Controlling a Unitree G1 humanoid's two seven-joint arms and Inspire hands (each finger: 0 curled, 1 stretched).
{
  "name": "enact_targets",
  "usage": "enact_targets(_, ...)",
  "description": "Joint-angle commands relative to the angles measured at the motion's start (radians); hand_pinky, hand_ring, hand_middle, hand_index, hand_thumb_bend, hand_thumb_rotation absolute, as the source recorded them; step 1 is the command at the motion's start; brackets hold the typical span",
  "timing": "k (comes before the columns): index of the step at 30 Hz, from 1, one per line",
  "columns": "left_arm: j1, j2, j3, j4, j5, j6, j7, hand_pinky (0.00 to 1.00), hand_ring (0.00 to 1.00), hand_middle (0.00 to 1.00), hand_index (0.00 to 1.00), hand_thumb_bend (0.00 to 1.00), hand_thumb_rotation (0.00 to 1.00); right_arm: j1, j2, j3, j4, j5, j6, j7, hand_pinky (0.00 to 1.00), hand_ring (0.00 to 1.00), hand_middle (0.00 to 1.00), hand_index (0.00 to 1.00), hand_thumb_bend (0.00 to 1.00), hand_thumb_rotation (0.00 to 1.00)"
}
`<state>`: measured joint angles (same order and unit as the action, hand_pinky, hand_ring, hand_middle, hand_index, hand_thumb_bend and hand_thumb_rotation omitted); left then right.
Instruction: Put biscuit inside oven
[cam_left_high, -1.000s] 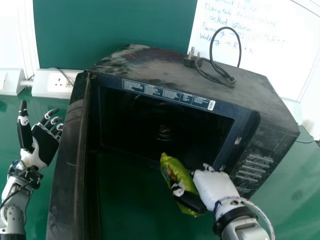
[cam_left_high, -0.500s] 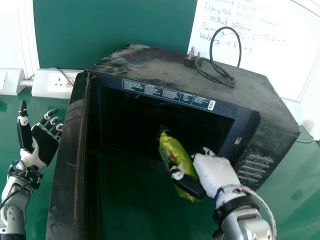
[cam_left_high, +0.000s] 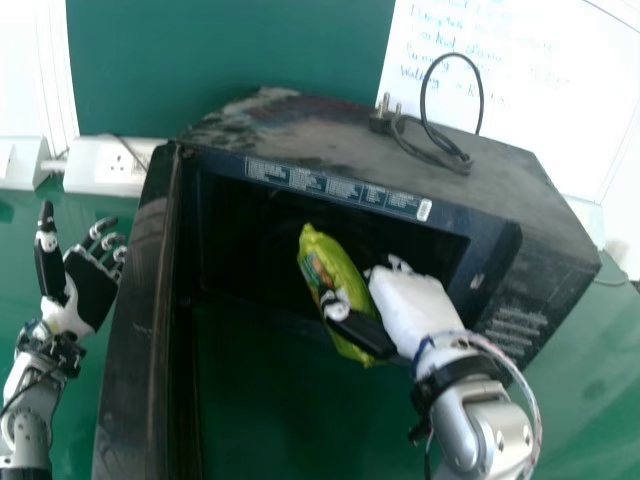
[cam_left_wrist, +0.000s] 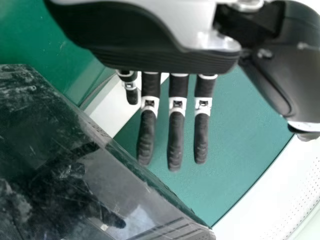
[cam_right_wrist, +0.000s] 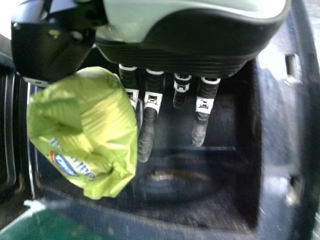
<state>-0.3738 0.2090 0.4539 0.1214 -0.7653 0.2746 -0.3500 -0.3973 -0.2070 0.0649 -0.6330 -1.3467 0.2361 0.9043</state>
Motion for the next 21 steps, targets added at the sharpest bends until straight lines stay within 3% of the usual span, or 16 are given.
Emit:
enact_targets(1, 0.007, 0.001, 0.007, -0.010, -0.003, 0.004, 0.010, 0.23, 0.32, 0.41, 0.49, 0.52, 0.08, -0.036, 0.001, 0.011, 0.030, 0.013, 0.002, -0.052, 0.67, 0.52, 0.49, 0.47, 0.53, 0.00)
enact_targets(4, 0.009, 0.000, 0.005, -0.014, -0.002, 0.003, 0.013, 0.23, 0.32, 0.41, 0.49, 0.52, 0.08, -0.061, 0.005, 0.025, 0.067, 0.023, 0.007, -0.094, 0.70, 0.50, 0.47, 0.49, 0.53, 0.00)
enact_targets(11, 0.011, 0.003, 0.003, -0.013, -0.002, 0.002, 0.007, 0.23, 0.32, 0.41, 0.49, 0.52, 0.08, -0.119, -0.016, 0.072, 0.190, 0.035, -0.001, -0.190, 0.55, 0.43, 0.43, 0.51, 0.53, 0.00)
enact_targets(21, 0.016, -0.002, 0.004, -0.027, -0.004, 0.006, 0.023, 0.23, 0.32, 0.41, 0.49, 0.52, 0.08, -0.176, -0.041, 0.113, 0.341, 0.083, 0.000, -0.279, 0.55, 0.42, 0.44, 0.51, 0.53, 0.00)
